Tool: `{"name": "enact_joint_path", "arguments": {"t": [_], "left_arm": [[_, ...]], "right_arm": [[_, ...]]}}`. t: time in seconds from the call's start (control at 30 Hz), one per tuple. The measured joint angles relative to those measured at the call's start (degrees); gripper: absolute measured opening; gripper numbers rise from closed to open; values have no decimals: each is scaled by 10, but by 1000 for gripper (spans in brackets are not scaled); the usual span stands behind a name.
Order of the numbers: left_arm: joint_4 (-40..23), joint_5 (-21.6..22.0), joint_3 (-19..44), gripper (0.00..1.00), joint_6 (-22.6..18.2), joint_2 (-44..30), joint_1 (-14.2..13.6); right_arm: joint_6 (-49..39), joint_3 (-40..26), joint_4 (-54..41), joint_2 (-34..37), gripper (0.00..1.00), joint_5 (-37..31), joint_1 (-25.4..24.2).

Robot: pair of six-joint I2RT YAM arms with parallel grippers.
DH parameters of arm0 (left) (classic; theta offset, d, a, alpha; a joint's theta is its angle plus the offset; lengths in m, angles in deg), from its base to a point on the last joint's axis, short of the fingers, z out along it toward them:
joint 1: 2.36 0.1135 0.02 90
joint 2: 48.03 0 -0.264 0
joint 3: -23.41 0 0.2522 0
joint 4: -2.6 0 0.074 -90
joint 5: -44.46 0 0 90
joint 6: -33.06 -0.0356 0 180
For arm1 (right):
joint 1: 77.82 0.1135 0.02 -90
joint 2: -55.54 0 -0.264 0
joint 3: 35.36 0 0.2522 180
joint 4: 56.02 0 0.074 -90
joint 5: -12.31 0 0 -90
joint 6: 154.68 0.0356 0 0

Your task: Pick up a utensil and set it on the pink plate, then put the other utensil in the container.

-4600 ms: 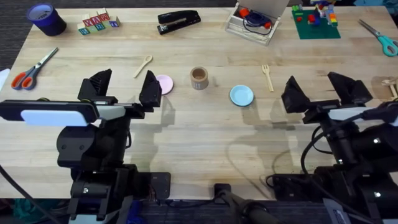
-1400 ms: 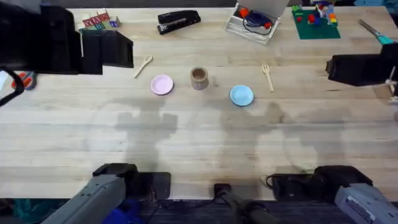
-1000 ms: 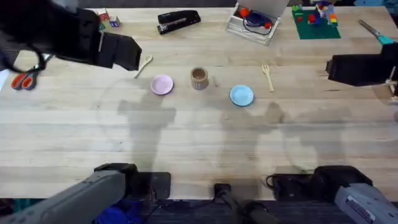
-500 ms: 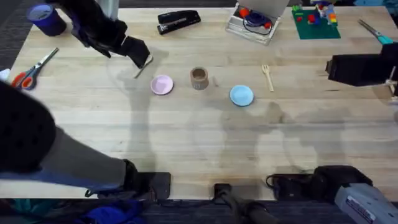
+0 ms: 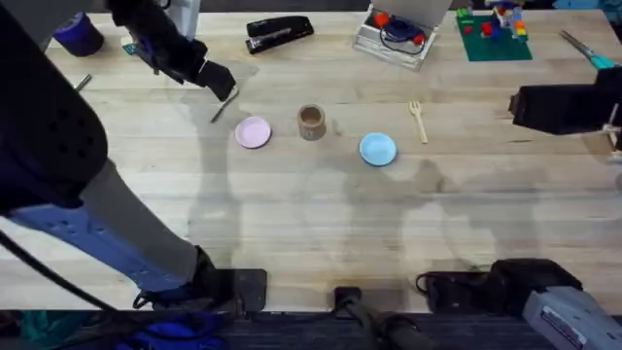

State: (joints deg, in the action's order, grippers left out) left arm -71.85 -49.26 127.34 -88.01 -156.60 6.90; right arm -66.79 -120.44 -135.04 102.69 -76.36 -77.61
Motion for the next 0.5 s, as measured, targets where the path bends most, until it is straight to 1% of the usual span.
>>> {"name": "enact_joint_path", "arguments": {"t": [0.23,0.5], "left_arm": [[20,-5,0,992,-5,-32,0],[39,-24,0,993,-7,-51,0]], "right_arm": [[0,0,0,0,996,0,0],[0,0,0,0,995,0,0]]}}
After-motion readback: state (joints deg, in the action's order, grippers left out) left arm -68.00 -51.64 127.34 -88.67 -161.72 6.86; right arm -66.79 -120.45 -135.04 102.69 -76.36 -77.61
